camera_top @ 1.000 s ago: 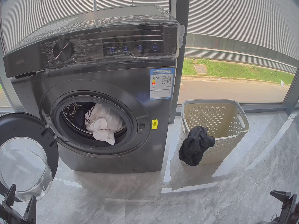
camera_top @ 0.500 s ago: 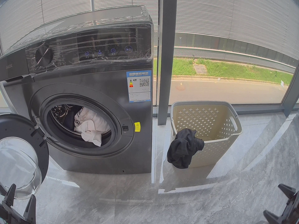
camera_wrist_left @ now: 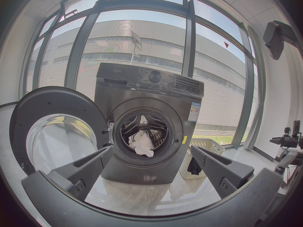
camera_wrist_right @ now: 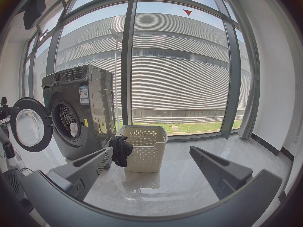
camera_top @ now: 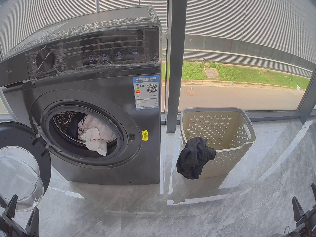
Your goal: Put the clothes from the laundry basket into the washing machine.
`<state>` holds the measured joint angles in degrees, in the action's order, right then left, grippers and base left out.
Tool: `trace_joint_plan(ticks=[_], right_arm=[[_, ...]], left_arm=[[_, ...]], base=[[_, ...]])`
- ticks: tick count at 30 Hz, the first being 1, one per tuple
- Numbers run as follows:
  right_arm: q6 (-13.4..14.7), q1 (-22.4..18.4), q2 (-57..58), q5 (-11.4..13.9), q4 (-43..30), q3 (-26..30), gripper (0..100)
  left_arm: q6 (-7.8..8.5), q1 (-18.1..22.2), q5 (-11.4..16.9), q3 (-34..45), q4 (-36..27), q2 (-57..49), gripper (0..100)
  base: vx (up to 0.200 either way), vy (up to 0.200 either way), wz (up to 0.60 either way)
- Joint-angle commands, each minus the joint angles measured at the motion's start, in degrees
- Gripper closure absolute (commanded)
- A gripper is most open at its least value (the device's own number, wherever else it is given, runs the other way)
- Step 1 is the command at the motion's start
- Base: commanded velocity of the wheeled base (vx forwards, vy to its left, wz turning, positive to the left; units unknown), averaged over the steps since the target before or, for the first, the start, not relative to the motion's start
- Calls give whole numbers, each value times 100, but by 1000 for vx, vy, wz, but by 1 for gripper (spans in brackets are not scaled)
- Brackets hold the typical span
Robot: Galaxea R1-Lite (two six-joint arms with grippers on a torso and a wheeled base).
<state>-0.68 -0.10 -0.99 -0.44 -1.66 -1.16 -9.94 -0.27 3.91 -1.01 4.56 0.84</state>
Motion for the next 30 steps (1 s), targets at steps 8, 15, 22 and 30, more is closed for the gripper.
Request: trace_joint_plan(ticks=[8,15,22,30], right_arm=[[-11,1,99,18,8,54,0],[-11,1,99,18,8,54,0],[-2,1,99,18,8,54,0],[-11,1,99,18,8,54,0]], left_arm=[[0,0,136,101,1,-84,0],[0,0,101,101,1,-84,0],[-35,0,92,92,-16,-84,0],[-52,0,83,101,1,-84,0]], base=[[0,-175,0],[0,-143,0],[86,0,0],[200,0,0]])
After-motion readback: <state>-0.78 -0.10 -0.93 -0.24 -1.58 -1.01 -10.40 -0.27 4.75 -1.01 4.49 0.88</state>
